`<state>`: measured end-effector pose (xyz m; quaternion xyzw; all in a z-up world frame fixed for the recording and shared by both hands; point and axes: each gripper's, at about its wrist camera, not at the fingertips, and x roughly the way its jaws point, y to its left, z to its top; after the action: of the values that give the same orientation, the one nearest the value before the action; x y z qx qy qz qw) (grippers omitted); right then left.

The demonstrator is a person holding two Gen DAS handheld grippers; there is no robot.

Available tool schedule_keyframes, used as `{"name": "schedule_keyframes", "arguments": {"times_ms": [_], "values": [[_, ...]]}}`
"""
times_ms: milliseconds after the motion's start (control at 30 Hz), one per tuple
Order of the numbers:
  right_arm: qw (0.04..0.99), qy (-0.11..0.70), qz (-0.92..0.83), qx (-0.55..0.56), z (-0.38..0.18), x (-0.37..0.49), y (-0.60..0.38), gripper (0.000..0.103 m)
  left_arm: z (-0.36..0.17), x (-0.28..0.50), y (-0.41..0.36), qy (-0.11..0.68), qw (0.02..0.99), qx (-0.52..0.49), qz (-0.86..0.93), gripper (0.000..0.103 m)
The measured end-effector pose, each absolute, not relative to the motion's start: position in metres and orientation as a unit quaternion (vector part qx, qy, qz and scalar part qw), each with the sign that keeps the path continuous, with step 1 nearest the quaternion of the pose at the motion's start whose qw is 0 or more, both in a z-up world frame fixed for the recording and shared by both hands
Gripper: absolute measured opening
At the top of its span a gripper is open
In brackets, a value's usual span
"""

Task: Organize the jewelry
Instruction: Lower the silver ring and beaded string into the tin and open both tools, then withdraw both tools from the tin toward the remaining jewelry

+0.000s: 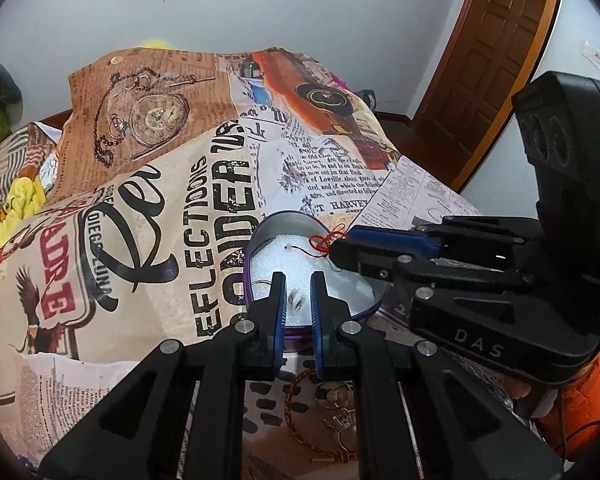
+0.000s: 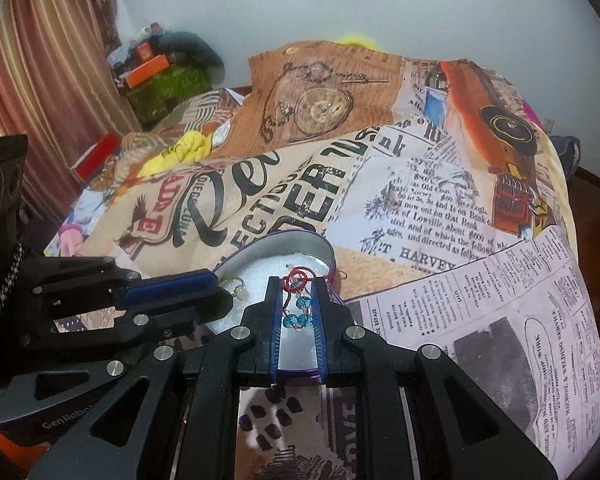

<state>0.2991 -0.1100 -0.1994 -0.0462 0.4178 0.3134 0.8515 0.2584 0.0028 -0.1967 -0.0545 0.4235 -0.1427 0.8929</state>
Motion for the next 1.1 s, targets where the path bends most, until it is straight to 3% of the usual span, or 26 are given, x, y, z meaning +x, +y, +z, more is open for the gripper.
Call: {"name": "schedule_keyframes", "arguments": {"times_ms": [500,667,800,933,1100], "values": [[0.840,0.438,0.309,-0.082,-0.205,0.295,-0.100,0.014,-0.181,0.250,0.018,0.414,0.900,-0.065,-0.119,0.009],[0.851,0.423,0.298,-0.096,-0.196,0.287,-0.098,0.028,-0.174,0.244,0.022,0.411,0.903,-0.061,-0.113,0.009],[0.857,0.410,0.295,-0.103,-0.186,0.280,-0.098,0.032,-0.168,0.238,0.024,0.406,0.905,-0.060,-0.109,0.010],[0.862,0.401,0.293,-0.102,-0.178,0.275,-0.100,0.032,-0.162,0.231,0.026,0.401,0.908,-0.058,-0.105,0.019],[0.868,0.391,0.288,-0.097,-0.167,0.267,-0.104,0.032,-0.151,0.220,0.025,0.393,0.912,-0.052,-0.101,0.021]]}}
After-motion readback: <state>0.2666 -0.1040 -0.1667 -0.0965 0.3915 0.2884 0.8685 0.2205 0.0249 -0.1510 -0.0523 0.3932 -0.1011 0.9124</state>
